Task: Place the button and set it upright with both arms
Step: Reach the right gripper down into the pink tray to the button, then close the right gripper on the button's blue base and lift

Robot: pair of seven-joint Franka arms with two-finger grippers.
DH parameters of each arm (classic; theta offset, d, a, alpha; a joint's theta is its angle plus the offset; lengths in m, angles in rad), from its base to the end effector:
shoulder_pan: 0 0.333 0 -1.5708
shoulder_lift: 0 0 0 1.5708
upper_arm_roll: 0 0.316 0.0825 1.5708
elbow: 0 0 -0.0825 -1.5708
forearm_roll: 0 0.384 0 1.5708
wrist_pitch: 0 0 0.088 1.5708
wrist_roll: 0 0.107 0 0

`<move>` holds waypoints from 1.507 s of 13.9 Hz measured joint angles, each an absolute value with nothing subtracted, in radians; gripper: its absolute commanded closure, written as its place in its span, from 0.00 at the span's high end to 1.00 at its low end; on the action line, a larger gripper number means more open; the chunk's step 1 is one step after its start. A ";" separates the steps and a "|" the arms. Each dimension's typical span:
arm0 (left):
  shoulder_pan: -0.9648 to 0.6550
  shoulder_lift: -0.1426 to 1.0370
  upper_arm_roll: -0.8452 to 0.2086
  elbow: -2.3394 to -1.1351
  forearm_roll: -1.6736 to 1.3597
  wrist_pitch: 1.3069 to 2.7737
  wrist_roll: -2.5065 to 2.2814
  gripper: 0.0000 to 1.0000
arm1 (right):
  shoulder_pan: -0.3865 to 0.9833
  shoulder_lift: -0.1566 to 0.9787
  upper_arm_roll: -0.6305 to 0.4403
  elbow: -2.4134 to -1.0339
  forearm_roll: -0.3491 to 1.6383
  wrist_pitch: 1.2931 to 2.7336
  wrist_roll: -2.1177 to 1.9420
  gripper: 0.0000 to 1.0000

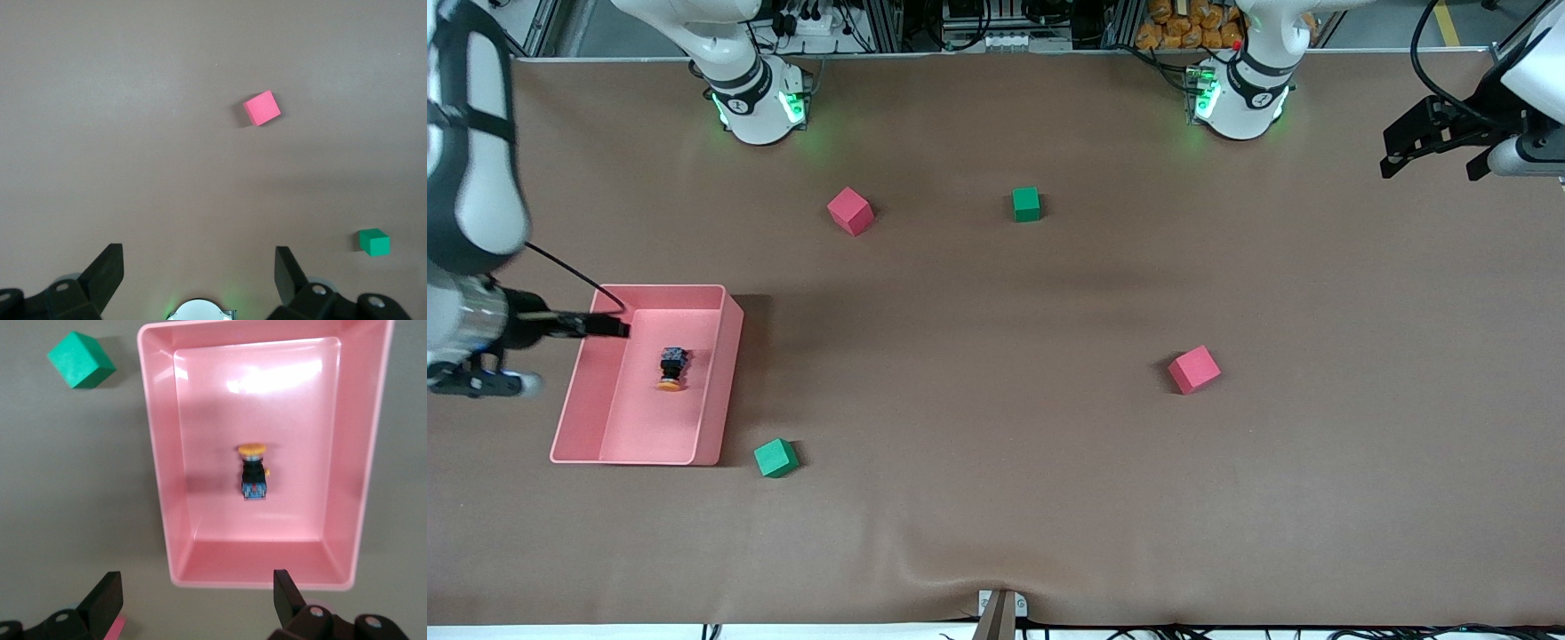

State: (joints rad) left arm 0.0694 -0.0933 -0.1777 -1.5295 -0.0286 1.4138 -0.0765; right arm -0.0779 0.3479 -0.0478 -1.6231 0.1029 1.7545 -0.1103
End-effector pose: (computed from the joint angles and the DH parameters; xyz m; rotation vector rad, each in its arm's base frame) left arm 0.5043 -0.0636 0.6789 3.1313 -0.0548 -0.0390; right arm 0.6307 -0.0675 0.4054 -3.0181 0.0666 0.3102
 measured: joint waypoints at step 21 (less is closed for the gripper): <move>0.069 -0.093 -0.179 -1.528 -0.029 1.409 -0.076 1.00 | -0.146 0.631 -0.054 -1.777 0.105 2.181 -0.303 1.00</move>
State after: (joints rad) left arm 0.0693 -0.0934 -0.1786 -1.5285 -0.0286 1.4088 -0.0765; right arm -0.1462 0.6310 -0.0536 -1.7767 0.1048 2.1808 -0.3034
